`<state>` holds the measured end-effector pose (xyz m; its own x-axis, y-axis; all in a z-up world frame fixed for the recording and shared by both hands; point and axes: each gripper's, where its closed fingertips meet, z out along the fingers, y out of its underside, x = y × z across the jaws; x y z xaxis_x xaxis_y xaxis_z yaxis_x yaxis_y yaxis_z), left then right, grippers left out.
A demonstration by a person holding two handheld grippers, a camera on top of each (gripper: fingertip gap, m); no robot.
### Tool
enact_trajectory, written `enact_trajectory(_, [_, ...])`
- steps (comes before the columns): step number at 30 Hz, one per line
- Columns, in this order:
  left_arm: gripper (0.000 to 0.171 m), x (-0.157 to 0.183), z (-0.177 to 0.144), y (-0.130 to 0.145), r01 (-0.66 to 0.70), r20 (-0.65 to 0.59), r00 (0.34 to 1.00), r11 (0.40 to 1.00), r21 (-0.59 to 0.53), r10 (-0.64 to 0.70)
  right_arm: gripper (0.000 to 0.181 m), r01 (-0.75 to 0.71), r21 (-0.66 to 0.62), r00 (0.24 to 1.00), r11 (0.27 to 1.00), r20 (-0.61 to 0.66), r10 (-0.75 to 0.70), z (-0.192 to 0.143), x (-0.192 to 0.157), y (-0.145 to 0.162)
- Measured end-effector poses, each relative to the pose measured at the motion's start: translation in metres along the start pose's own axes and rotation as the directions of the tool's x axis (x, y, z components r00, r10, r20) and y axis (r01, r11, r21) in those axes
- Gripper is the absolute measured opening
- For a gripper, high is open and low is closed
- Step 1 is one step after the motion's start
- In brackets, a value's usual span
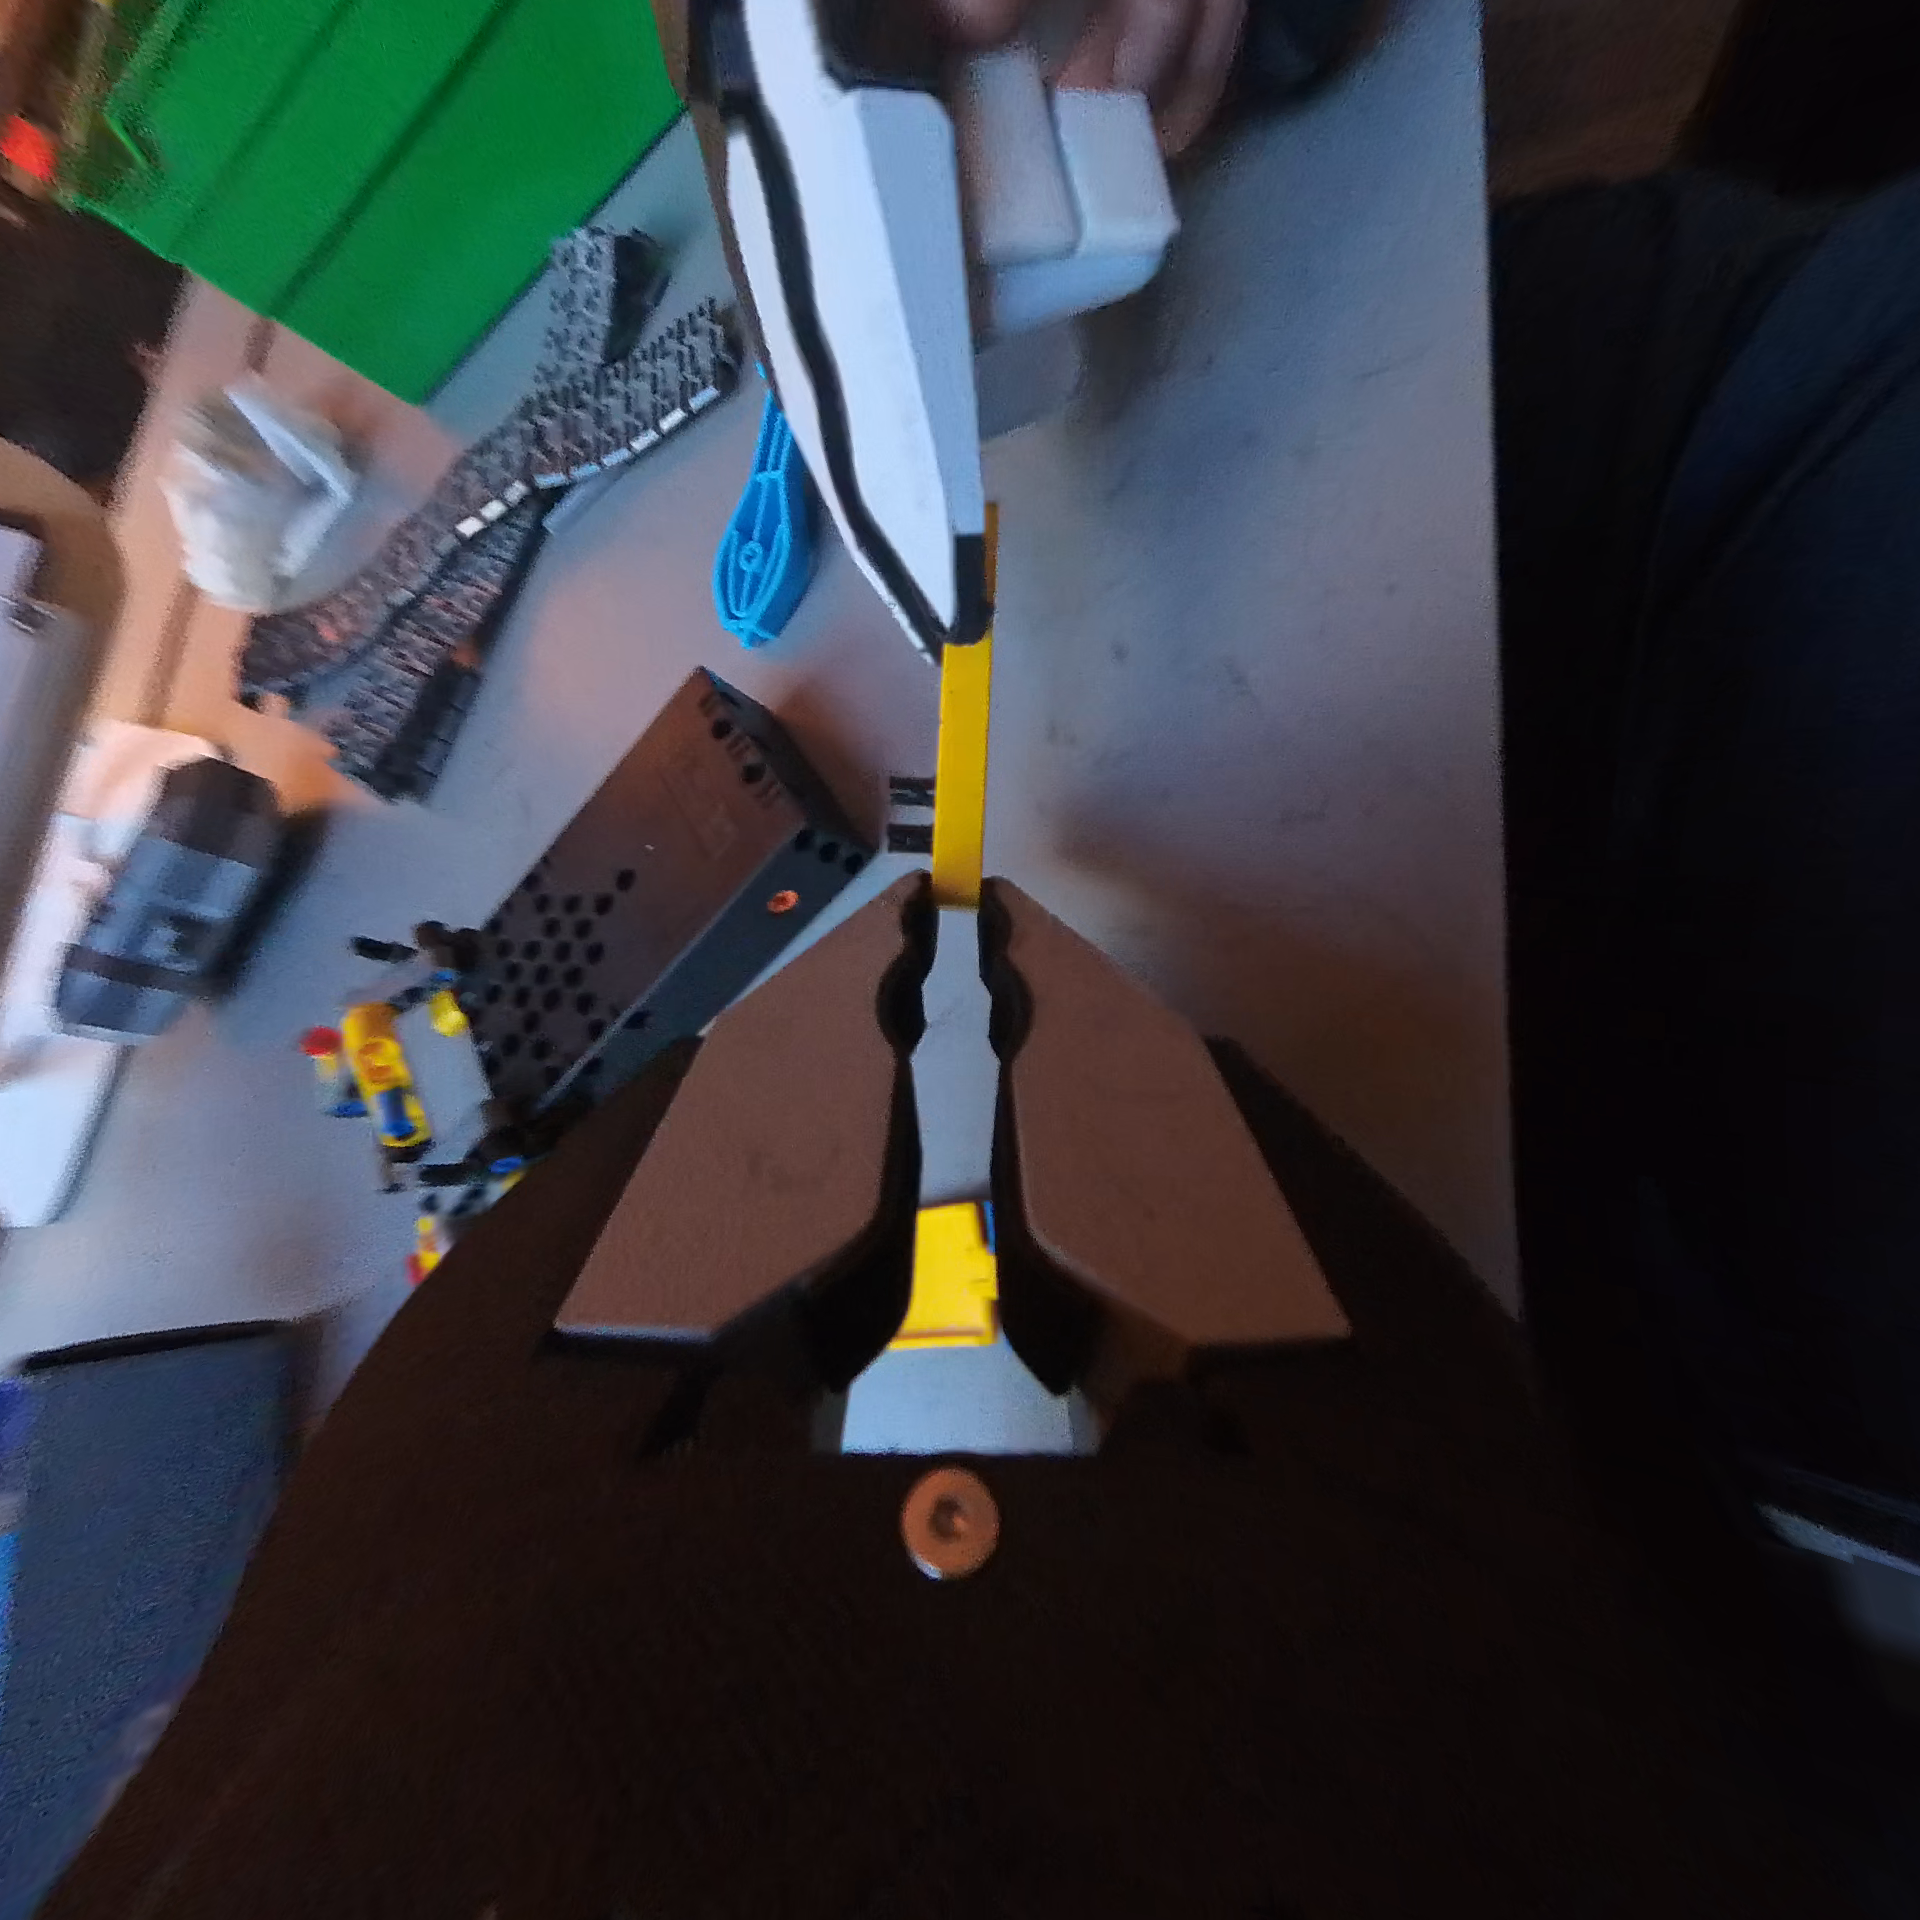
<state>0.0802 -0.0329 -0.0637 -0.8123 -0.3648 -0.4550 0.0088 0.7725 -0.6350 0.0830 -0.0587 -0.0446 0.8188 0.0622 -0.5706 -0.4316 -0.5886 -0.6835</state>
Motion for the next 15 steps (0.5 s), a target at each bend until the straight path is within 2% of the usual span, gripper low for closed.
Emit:
enact_trajectory(2, [0.005, -0.001, -0.001, 0.001, 0.100, -0.049, 0.994, 0.995, 0.011, -0.099, 0.021, 0.161, -0.050, 0.976, 0.986, -0.143, -0.166, -0.001, 0.007, -0.002])
enact_trajectory(4, [0.005, -0.005, -0.002, 0.003, 0.155, -0.053, 0.987, 0.988, 0.017, -0.154, 0.026, 0.306, -0.123, 0.909, 0.944, -0.255, -0.329, -0.003, 0.011, -0.005])
enact_trajectory(8, [0.005, 0.001, 0.000, 0.003, 0.235, -0.129, 0.964, 0.972, 0.011, -0.232, 0.027, 0.538, -0.246, 0.728, 0.806, -0.348, -0.591, 0.002, 0.004, -0.011])
enact_trajectory(10, [0.005, 0.006, 0.001, 0.002, 0.261, -0.169, 0.952, 0.965, 0.006, -0.257, 0.022, 0.585, -0.331, 0.654, 0.740, -0.346, -0.673, 0.007, 0.004, -0.006])
enact_trajectory(12, [0.005, 0.005, 0.000, 0.001, 0.248, -0.155, 0.958, 0.969, 0.013, -0.243, 0.017, 0.601, -0.376, 0.616, 0.705, -0.344, -0.709, 0.011, 0.005, -0.002])
enact_trajectory(15, [0.005, 0.008, 0.000, -0.001, 0.250, -0.169, 0.955, 0.968, 0.019, -0.243, 0.010, 0.614, -0.352, 0.625, 0.707, -0.330, -0.707, 0.017, 0.001, -0.002])
